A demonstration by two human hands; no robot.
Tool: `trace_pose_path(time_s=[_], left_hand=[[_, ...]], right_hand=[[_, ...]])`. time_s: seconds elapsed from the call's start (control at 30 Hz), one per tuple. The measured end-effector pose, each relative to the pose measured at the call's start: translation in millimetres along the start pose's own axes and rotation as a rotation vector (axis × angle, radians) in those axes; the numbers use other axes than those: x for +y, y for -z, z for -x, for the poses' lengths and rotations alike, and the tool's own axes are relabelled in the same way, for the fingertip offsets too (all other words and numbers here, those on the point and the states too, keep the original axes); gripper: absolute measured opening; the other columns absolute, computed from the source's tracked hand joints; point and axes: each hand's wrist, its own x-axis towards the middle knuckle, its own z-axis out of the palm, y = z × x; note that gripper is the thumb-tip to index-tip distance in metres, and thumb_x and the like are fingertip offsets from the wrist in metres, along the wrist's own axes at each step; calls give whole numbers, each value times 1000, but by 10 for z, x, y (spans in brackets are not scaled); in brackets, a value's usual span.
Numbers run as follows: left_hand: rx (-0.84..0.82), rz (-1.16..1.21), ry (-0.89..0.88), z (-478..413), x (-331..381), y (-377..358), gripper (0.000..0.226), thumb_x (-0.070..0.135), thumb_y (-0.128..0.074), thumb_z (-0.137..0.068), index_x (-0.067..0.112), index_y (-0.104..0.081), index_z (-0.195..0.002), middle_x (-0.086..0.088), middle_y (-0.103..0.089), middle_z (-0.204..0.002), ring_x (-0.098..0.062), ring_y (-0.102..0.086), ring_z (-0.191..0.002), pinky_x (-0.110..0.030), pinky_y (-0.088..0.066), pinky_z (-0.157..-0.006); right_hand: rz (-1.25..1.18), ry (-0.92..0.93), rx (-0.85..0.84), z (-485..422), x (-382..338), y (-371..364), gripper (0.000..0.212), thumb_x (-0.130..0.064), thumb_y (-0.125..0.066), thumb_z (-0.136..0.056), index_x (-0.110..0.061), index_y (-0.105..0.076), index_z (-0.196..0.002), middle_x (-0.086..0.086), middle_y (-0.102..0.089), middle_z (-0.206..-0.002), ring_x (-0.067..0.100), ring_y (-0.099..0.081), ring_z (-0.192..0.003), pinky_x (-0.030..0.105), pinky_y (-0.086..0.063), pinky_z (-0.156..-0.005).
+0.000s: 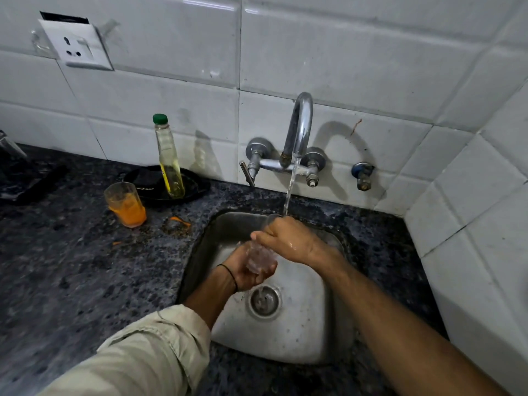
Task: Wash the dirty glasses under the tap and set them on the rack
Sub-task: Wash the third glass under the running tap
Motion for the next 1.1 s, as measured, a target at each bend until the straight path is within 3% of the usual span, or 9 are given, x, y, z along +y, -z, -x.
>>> trace_pose_path(time_s=[0.13, 0.23, 0.37, 0.5, 0.7, 0.83, 0.93, 1.0, 1.1], left_hand=[[34, 10, -114, -67, 52, -42, 33, 29, -39, -96, 6, -61, -104, -12, -64, -87, -21, -59, -68, -26, -51, -50], [-18, 48, -181, -50, 2, -55, 34, 30, -34, -95, 11, -62, -103, -8, -65, -82, -18, -56, -68, -28, -43, -56], [6, 68, -38, -89, -55, 29, 36, 33, -43, -91, 6, -67, -97, -13, -66, -87, -24, -60, -77, -32, -47, -64], [92, 67, 50, -144, -91, 35, 30, 33, -54, -92, 8, -69, -88, -11, -68, -82, -24, -67, -71, -32, -57, -63], [-36, 231, -166, -52, -164, -45, 35, 25, -38, -94, 3, -64, -98, -18, -69, -83, -28, -65, -79, -39, -55, -69], [-15, 113, -19, -23, -121, 25, 41, 38, -47, -85, 3, -66, -92, -16, -62, -78, -28, -58, -70, -27, -48, -46], [16, -5, 103, 3, -129, 19, 38, 39, -55, -83, 2, -65, -82, -15, -58, -72, -25, -61, -55, -20, -46, -40], [0, 28, 4, -39, -163, -6, 27, 31, -61, -78, 5, -62, -85, -13, -56, -74, -23, -58, -60, -23, -41, -46], [10, 180, -219, -107, -189, -32, 27, 29, -57, -82, 8, -61, -97, -13, -59, -85, -24, -55, -74, -30, -40, -58]], right_hand=[[-283, -214, 173, 4, 26, -101, 50, -48, -53, -97, -20, -54, -56, -7, -55, -55, 10, -53, -54, 27, -40, -57], [-486, -414, 229, -30, -27, -122, 53, -57, -46, -98, -14, -70, -78, -1, -71, -60, 12, -70, -62, 26, -53, -67], [-196, -120, 177, 77, -3, -10, 53, -49, -47, -100, -14, -65, -65, -4, -63, -51, 5, -60, -46, 25, -50, -57], [278, 199, -4, 109, -51, 15, 50, -44, -44, -102, -24, -45, -56, 1, -61, -75, 12, -47, -67, 32, -37, -78], [-115, -224, 272, 6, -82, -184, 54, -52, -48, -97, -16, -53, -57, 8, -68, -73, 29, -68, -75, 38, -55, -74], [38, 66, 67, 34, 5, -19, 53, -48, -46, -100, -12, -63, -65, 4, -66, -66, 20, -63, -61, 36, -53, -67], [326, 298, -84, 119, -57, 113, 54, -41, -48, -101, -17, -48, -53, -1, -47, -52, 11, -40, -48, 27, -28, -66], [299, 241, -2, 118, -96, 79, 52, -39, -49, -99, -17, -48, -52, 4, -49, -54, 14, -40, -50, 28, -26, -68], [86, -60, 169, 41, -147, -71, 56, -53, -43, -98, -15, -51, -58, 13, -66, -75, 27, -61, -70, 32, -39, -64]])
